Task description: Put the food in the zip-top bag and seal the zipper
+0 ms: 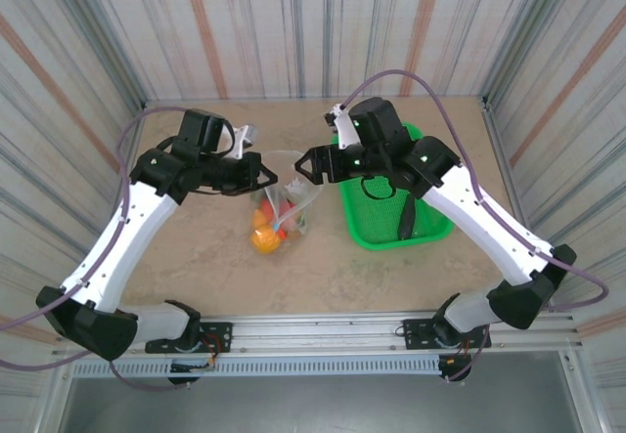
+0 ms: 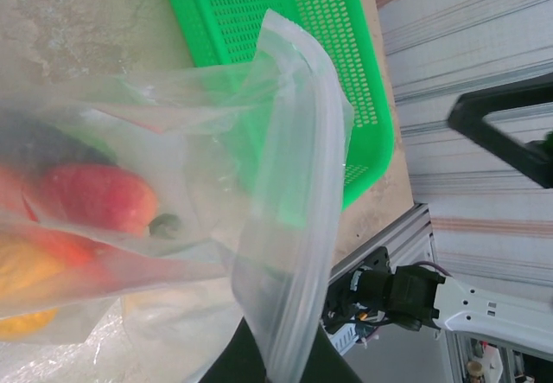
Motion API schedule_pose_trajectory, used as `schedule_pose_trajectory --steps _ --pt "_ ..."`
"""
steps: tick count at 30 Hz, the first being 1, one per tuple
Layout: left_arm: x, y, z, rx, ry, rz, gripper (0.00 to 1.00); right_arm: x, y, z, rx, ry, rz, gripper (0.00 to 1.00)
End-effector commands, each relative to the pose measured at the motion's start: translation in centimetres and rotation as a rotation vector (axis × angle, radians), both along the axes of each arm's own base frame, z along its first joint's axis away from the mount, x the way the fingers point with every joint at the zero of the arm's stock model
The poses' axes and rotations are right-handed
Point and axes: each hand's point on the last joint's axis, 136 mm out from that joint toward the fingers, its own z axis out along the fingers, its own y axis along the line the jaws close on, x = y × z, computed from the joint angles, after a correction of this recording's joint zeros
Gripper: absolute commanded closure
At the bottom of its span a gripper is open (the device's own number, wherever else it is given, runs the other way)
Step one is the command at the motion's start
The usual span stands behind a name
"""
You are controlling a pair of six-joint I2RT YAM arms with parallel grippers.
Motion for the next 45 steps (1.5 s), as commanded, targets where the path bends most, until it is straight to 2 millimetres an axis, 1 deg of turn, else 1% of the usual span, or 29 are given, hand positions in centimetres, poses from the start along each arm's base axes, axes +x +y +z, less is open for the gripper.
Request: schedule_pose_trajectory --steps 1,3,4,6,8,10,12,14,15,17,20,22,25,29,31,33,35,40,41,44,45 --pt "-0.8 -0.7 1.2 -0.066 -0.015 -0.029 1.0 0.5 -2.4 0.4 -0.026 -0.044 -0.056 0.13" --pt "-0.9 -0.8 1.0 -0.075 -0.007 -0.031 1.0 1.3 -4.5 -0.7 -0.058 -0.043 -0.129 0.15" --pt "-0.9 -0.9 1.0 -0.079 -0.005 -0.032 1.0 1.7 -5.8 -1.7 -0.092 -0.044 -0.168 0.15" --pt "-1.1 -0.9 0.9 -0.085 -0.003 -0.035 1.0 2.6 -8.7 -4.4 -0.163 -0.002 -0.265 0.17" --pt "-1.2 -0.9 0.9 -0.088 -0.002 -0.038 1.0 3.4 -11.8 -7.7 -0.218 0.085 -0.364 0.18" --pt "-1.2 -0.8 0.9 -0.087 -0.009 -0.038 1.0 3.8 -14.4 -10.7 -0.257 0.162 -0.44 0.19" --pt "-1.4 -0.7 0.8 -0.085 -0.014 -0.038 1.0 4.1 -17.3 -13.6 -0.346 0.208 -0.539 0.19" --pt "-1.4 -0.7 0.6 -0.085 -0.016 -0.038 1.0 4.4 -19.4 -16.2 -0.442 0.245 -0.587 0.18" --pt "-1.5 -0.7 0.4 -0.086 -0.017 -0.036 1.0 4.4 -20.0 -17.4 -0.473 0.271 -0.593 0.18" --pt "-1.6 -0.6 0.1 -0.089 -0.013 -0.034 1.0 4.6 -20.7 -19.6 -0.514 0.322 -0.589 0.19" --pt "-1.7 -0.6 -0.6 -0.087 -0.006 -0.035 1.0 5.4 -22.2 -22.4 -0.609 0.355 -0.615 0.19" --pt "-1.9 -0.5 -1.0 -0.085 0.0 -0.036 1.0 5.8 -22.5 -24.2 -0.589 0.413 -0.639 0.2" --pt "-2.1 -0.4 -1.2 -0.08 -0.002 -0.039 1.0 6.4 -22.9 -26.3 -0.552 0.462 -0.677 0.22" --pt "-2.3 -0.1 -0.9 -0.083 -0.018 -0.036 1.0 6.6 -24.1 -29.2 -0.594 0.533 -0.694 0.27" --pt "-2.3 -0.1 -1.0 -0.086 -0.021 -0.038 1.0 6.6 -24.5 -30.5 -0.601 0.566 -0.699 0.31" --pt "-2.3 -0.2 -1.1 -0.086 -0.016 -0.039 1.0 6.8 -24.7 -31.4 -0.618 0.578 -0.697 0.34" --pt "-2.3 -0.2 -1.1 -0.086 -0.015 -0.039 1.0 7.1 -24.6 -32.0 -0.621 0.594 -0.686 0.42" --pt "-2.1 -0.2 -1.0 -0.085 -0.017 -0.038 1.0 7.9 -24.5 -32.9 -0.636 0.598 -0.671 0.56" --pt "-2.1 -0.2 -1.1 -0.084 -0.014 -0.037 1.0 7.9 -24.5 -33.0 -0.646 0.598 -0.667 0.57" --pt "-1.9 -0.2 -1.3 -0.076 -0.018 -0.034 1.0 8.2 -25.1 -33.4 -0.688 0.59 -0.662 0.65" --pt "-1.8 -0.1 -1.4 -0.071 -0.017 -0.031 1.0 8.3 -25.2 -33.6 -0.697 0.591 -0.656 0.66"
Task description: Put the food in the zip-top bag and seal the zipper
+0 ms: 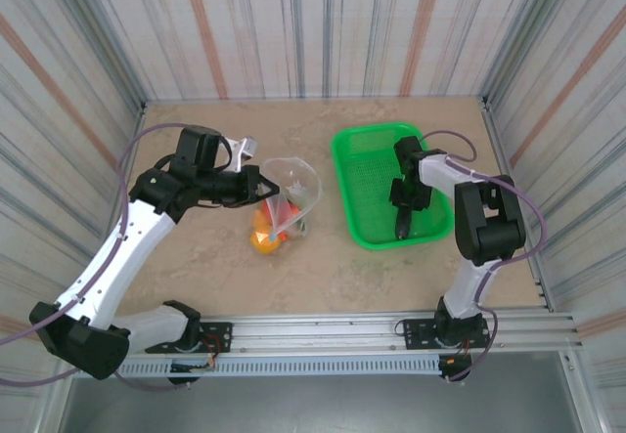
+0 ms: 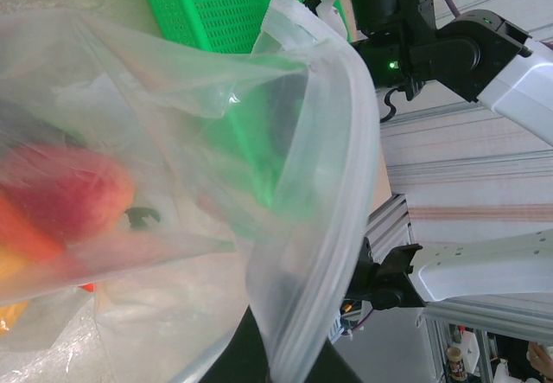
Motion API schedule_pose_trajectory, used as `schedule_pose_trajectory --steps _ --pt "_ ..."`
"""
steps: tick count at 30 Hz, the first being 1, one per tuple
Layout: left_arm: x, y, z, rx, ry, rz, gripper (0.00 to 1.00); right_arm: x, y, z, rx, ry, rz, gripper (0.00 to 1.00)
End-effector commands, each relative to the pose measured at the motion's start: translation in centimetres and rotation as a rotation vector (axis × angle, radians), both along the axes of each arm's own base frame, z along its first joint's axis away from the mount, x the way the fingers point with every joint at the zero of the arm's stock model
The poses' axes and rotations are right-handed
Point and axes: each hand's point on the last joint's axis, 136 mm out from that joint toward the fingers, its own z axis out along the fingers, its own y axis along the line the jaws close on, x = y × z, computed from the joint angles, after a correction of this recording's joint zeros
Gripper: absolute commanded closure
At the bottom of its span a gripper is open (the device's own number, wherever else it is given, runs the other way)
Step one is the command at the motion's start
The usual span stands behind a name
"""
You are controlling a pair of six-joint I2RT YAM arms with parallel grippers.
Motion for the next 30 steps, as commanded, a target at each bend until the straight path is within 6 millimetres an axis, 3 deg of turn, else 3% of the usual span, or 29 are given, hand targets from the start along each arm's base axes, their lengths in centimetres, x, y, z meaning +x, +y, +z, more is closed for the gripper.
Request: schedule_pose_trajectory --steps 1,4,8,13,18,24,30 --pt "-0.1 0.0 -0.1 0.0 -0.005 -0.007 1.0 -0.1 -0.8 -1.5 -0.053 0.042 0.025 0.68" --pt "0.1 0.1 -0.1 0.002 -0.005 -0.006 1.0 0.2 -0.8 -1.0 -0.058 0.031 0.031 0.74" --pt "0.3 0.1 -0.2 0.011 -0.005 0.0 1.0 1.6 -0.2 2.4 -0.039 -0.101 0.028 0.79" --pt "0.4 0.0 -0.2 0.001 0.01 0.005 1.0 3.5 1.8 10.9 0.035 -0.412 0.049 0.81" --pt "0.7 -0.1 -0.1 -0.022 0.032 0.014 1.0 3.8 4.5 22.0 0.162 -0.842 0.096 0.79" --pt "1.0 -0.3 0.0 -0.079 0.068 0.03 1.0 0.8 8.6 33.6 0.376 -1.305 0.262 0.78" --pt "1.5 0.0 0.4 -0.13 0.1 0.048 1.0 -2.5 15.2 40.0 0.552 -1.439 0.482 0.76"
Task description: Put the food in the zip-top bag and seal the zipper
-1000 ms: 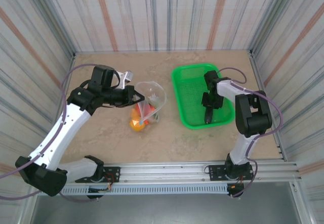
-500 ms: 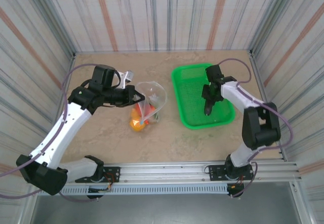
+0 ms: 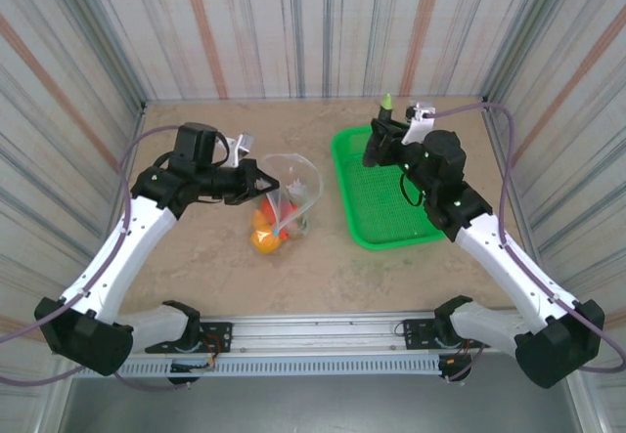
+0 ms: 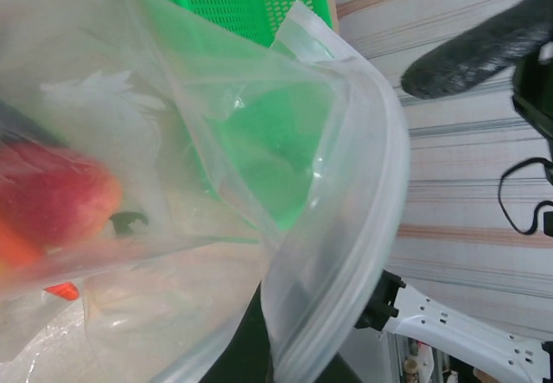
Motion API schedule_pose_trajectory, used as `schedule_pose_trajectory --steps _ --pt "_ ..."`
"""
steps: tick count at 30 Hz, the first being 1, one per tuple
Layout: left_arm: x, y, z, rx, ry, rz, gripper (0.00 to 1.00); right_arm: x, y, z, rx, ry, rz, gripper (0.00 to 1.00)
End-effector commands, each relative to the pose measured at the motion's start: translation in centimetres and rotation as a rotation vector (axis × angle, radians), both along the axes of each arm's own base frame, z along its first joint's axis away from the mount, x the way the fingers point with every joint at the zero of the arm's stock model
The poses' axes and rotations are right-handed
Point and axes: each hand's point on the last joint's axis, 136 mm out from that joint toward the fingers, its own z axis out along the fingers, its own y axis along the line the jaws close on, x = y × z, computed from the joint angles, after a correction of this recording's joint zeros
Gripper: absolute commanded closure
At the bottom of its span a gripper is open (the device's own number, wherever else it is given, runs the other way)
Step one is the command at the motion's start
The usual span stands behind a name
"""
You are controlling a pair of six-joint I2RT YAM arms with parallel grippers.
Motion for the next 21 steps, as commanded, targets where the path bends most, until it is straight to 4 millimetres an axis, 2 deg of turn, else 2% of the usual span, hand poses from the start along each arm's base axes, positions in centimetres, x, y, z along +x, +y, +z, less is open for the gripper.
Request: schedule_pose_trajectory --steps 1,4,7,11,15,21 --pt "0.2 -0.1 0.4 -0.054 0.028 0.001 1.0 -2.3 4.1 5.8 0.048 -0.205 0.161 0.75" --pt "0.4 0.0 0.6 -0.079 0.046 0.006 1.0 -3.8 7.7 7.1 0.055 -0.262 0.265 0.75" --pt "0.4 0.0 0.7 -0.095 0.055 0.01 1.0 -4.5 10.9 6.9 0.047 -0.282 0.348 0.74" --pt "0.6 0.3 0.7 -0.094 0.055 0.016 1.0 -4.5 14.0 4.9 0.068 -0.267 0.418 0.74" --pt "0.6 0.3 0.8 -0.096 0.057 0.016 1.0 -5.2 17.0 2.0 -0.011 -0.26 0.471 0.73" --pt "0.6 0.4 1.3 -0.099 0.047 0.021 1.0 -4.9 18.3 -3.4 -0.026 -0.194 0.442 0.7"
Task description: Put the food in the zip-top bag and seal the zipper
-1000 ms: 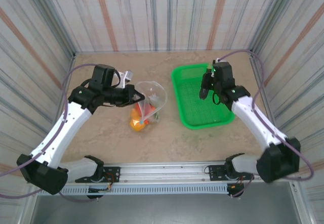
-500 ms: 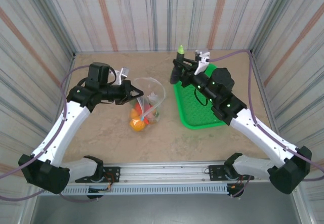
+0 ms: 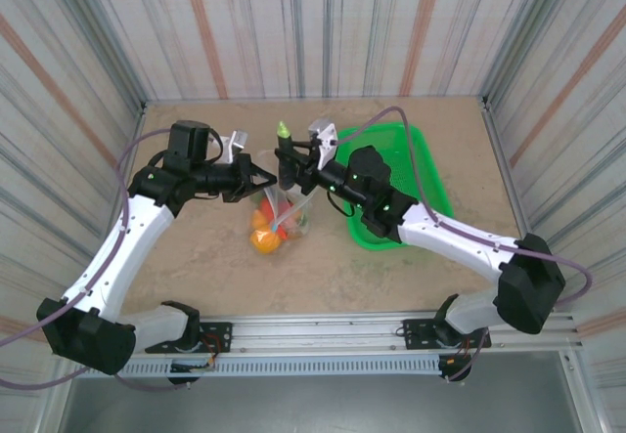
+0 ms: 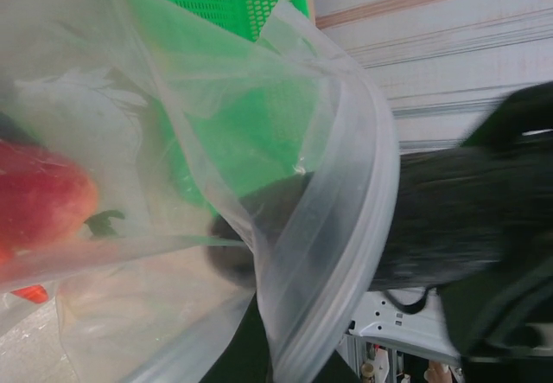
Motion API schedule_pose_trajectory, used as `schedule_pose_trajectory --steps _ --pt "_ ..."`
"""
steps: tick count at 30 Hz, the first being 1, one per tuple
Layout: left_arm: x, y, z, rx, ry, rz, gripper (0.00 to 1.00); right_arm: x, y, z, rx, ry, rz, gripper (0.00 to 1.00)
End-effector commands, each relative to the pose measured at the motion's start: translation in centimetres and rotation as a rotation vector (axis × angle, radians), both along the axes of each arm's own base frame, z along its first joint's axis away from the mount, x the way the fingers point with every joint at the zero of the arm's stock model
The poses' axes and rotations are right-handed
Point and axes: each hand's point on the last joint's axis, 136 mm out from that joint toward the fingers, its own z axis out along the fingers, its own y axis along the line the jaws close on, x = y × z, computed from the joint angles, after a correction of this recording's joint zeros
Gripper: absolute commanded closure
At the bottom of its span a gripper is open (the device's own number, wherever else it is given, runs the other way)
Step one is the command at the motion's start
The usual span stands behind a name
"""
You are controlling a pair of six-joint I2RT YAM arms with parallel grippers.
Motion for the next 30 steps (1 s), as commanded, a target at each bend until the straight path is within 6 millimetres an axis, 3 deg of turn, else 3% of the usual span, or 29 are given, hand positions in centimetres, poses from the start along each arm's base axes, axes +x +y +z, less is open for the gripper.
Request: schedule_pose_trajectory --steps 1,5,10,14,22,25,28,30 --pt "-0.1 0.0 0.8 -0.02 -0.006 -0.008 1.0 0.6 0.1 -1.8 0.022 -0.001 -0.044 0.7" --pt "-0.1 0.1 0.7 -0.008 -0.006 -0.007 1.0 0.1 1.1 -4.0 0.035 0.061 -0.02 0.64" --pt "-0.1 0.2 0.1 -0.005 0.008 0.003 1.0 0.0 1.1 -4.5 0.032 0.07 -0.033 0.41" --pt "0.0 0.3 0.5 -0.004 -0.001 0.003 1.0 -0.1 0.7 -3.3 0.031 0.047 -0.042 0.39" --pt "-0.2 0.9 1.1 0.019 -0.025 0.022 1.0 -0.5 -1.4 1.1 0.001 0.006 -0.056 0.39" --pt "-0.4 1.6 2.1 0.06 -0.072 0.04 1.0 -0.7 -2.0 2.6 -0.044 0.051 -0.052 0.4" --pt "-0.3 3.0 2.9 0.155 -0.12 0.076 1.0 -0.5 -3.4 3.1 -0.105 0.146 -0.058 0.33" --pt "-0.3 3.7 3.9 0.197 -0.168 0.095 1.0 -0.2 -4.3 3.0 -0.111 0.234 -0.027 0.36"
